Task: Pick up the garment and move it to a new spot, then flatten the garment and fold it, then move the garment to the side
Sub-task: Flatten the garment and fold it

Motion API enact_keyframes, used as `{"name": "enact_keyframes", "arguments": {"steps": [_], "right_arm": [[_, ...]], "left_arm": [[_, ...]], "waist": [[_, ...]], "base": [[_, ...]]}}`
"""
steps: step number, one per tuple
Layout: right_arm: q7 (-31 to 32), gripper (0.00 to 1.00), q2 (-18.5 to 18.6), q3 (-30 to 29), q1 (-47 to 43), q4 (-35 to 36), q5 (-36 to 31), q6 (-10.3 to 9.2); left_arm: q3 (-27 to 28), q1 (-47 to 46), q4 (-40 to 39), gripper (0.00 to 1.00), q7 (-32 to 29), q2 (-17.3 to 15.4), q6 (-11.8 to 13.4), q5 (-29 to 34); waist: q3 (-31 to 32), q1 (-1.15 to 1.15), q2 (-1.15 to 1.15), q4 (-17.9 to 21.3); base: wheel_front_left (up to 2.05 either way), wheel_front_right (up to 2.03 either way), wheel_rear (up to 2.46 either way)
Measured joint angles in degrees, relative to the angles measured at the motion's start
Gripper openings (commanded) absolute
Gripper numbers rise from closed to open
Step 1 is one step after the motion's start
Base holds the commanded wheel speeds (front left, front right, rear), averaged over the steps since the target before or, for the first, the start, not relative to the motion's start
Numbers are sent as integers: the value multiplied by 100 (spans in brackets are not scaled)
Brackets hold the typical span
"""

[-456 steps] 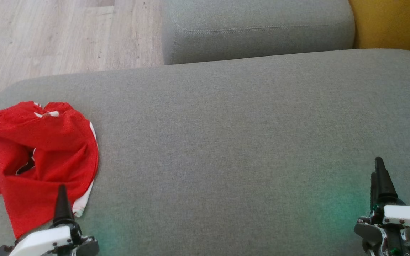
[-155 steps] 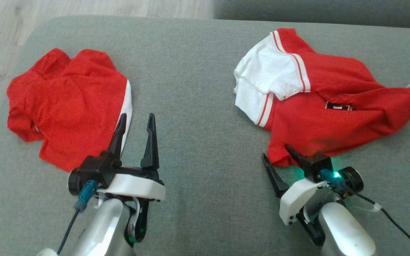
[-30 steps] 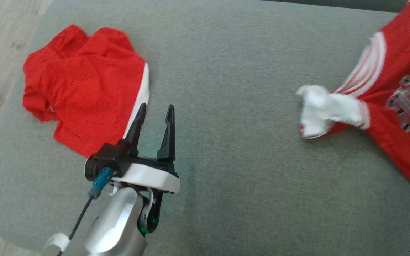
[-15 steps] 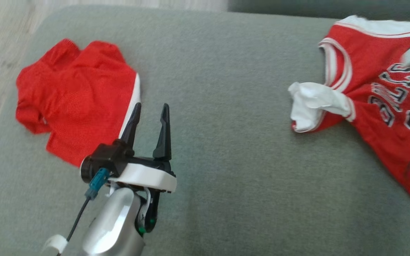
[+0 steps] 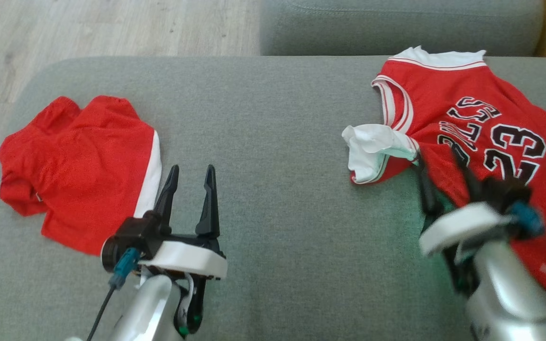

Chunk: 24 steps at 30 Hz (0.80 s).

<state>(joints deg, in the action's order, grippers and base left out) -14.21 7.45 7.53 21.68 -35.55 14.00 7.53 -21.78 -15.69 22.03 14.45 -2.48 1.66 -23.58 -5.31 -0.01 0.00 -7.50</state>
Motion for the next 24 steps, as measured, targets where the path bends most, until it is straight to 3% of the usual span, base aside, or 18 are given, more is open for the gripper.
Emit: {"name": "enact_keyframes", "arguments": {"steps": [4,10,21,22,23,24], "right_arm": [[0,100,-45,291,-516,255,-213,0],[341,100,222,497,-274,419,-582,0],[961,100,793,1073,622,-318,-1118,0],[961,12,801,1122,712,-408,-1156,0],[951,0,799,1187,784,-472,-1154,0],[909,0,786,1255,844,-520,-1154,0]], "left_arm": [[53,97,-9,100,0,-1,-15,-1],[32,79,-32,100,0,-1,-18,-10],[-183,-115,-51,100,0,-1,16,-181],[-189,-135,-49,100,0,-1,18,-181],[-191,-152,-49,100,0,0,18,-181],[-189,-159,-49,100,0,-2,19,-181]], "waist": [[-24,0,0,35],[-170,1,0,-85],[-468,2,0,-508],[-486,2,0,-536],[-500,2,0,-558],[-508,2,0,-572]], "base": [[0,0,0],[0,0,0],[0,0,0],[0,0,0],[0,0,0],[0,0,0]]}}
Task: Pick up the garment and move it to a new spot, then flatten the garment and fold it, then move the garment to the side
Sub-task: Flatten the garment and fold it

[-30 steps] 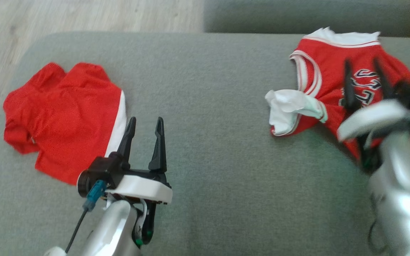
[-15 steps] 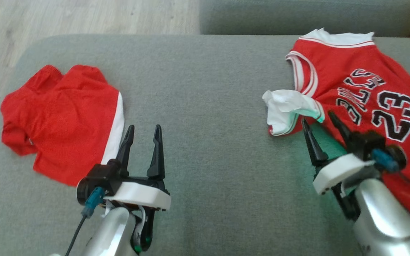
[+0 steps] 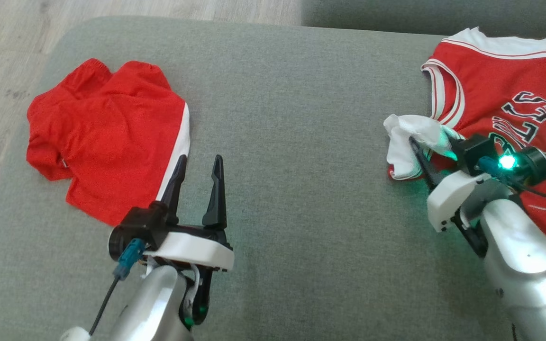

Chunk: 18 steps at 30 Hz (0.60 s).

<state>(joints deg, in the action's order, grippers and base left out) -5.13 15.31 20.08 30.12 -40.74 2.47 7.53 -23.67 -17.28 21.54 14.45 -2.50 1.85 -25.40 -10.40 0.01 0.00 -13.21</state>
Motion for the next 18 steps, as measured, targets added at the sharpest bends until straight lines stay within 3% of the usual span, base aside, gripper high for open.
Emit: {"name": "enact_keyframes", "arguments": {"steps": [5,9,13,18], "right_arm": [[-347,0,-133,167,79,-82,15,0],[-615,0,-482,218,2,167,66,0],[-675,0,-772,479,-405,525,80,0],[-606,0,-851,932,-1064,749,167,0]], "left_arm": [[113,5,13,100,0,2,25,10],[263,24,7,100,0,2,33,86],[371,66,-5,100,0,1,11,170],[421,157,-8,100,0,2,-7,185]], "waist": [[39,0,0,89],[124,0,0,278],[248,-1,0,481],[452,-1,0,648]], "base": [[0,0,0],[0,0,0],[0,0,0],[0,0,0]]}}
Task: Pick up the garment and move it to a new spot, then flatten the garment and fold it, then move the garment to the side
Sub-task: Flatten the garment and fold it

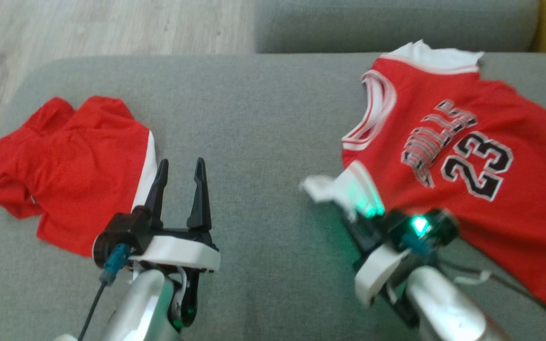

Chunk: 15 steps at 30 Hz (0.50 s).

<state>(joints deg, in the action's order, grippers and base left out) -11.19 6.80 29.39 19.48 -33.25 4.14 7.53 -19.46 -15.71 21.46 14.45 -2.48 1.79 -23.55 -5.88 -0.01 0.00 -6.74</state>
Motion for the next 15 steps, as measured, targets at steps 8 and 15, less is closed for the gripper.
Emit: {"name": "enact_keyframes", "arguments": {"steps": [8,15], "right_arm": [[140,100,-34,715,-304,-130,205,0],[104,100,-45,1201,-387,-203,611,0]], "left_arm": [[0,171,30,100,0,-1,-29,0],[3,199,57,100,0,-2,-29,1]], "waist": [[260,0,0,77],[322,0,0,77]], "base": [[0,0,0],[0,0,0]]}}
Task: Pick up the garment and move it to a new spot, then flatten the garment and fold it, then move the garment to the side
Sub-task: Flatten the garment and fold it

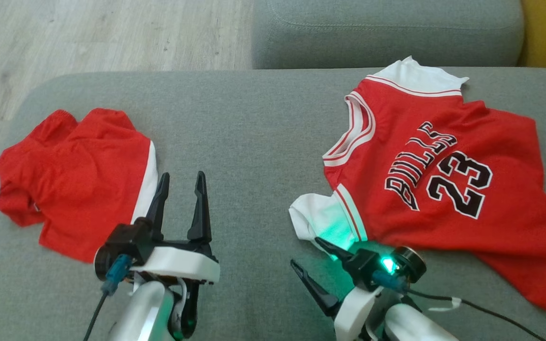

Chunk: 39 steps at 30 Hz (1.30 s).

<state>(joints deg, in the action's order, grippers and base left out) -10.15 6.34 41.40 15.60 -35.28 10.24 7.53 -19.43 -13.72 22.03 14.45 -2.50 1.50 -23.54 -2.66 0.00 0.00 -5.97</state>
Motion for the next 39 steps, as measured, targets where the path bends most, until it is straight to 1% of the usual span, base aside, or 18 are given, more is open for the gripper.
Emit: {"name": "enact_keyframes", "arguments": {"steps": [2,4,8,10,12,15,17,18,21,24,26,29,32,34,39], "right_arm": [[-40,100,0,-21,5,33,46,0],[-137,100,1,-201,8,158,171,0],[-283,100,14,-953,13,497,225,0],[-331,100,13,-1627,4,700,87,0],[-382,100,3,-2439,-53,937,-154,0],[-422,100,-87,-3613,-401,1216,-524,0],[-423,100,-177,-4194,-777,1235,-772,0],[-422,100,-218,-4377,-979,1227,-910,0],[-422,100,-323,-4623,-1353,1260,-993,0],[-422,100,-374,-4630,-1337,1479,-881,0],[-422,100,-375,-4611,-1263,1599,-798,0],[-422,100,-375,-4589,-1240,1714,-756,0],[-422,100,-375,-4573,-1243,1739,-711,0],[-422,100,-375,-4546,-1245,1762,-662,0],[-423,100,-375,-4422,-1243,1807,-597,0]], "left_arm": [[12,2,0,100,0,-1,0,-1],[43,5,-1,100,0,0,0,-1],[87,32,-24,100,0,-1,0,0],[97,58,-36,100,0,-1,0,12],[96,107,-64,100,0,-1,-1,34],[86,144,-73,100,0,-1,-2,34],[77,143,-76,100,0,-1,-9,34],[67,142,-75,100,0,-1,-18,34],[11,139,-71,100,0,-2,-41,34],[-91,110,-46,100,0,-1,-58,43],[-181,74,23,100,0,-5,-113,57],[-509,-93,311,100,-3,-10,-274,82],[-845,-315,647,100,-178,-5,-348,116],[-977,-461,905,100,-338,-5,-333,152],[-1098,-767,1559,100,-734,-5,-142,218]], "waist": [[7,0,0,18],[22,0,0,65],[45,0,0,206],[54,0,0,295],[60,0,0,387],[66,0,0,523],[59,0,0,610],[51,0,0,654],[5,0,0,769],[-70,0,0,873],[-127,1,0,937],[-204,1,0,1035],[-280,1,0,1133],[-334,0,0,1201],[-475,0,0,1389]], "base": [[0,0,0],[0,0,0],[0,0,0],[0,0,0],[0,0,0],[0,0,0],[0,0,0],[0,0,0],[0,0,0],[0,0,0],[0,0,0],[0,0,0],[0,0,0],[0,0,0],[0,0,0]]}}
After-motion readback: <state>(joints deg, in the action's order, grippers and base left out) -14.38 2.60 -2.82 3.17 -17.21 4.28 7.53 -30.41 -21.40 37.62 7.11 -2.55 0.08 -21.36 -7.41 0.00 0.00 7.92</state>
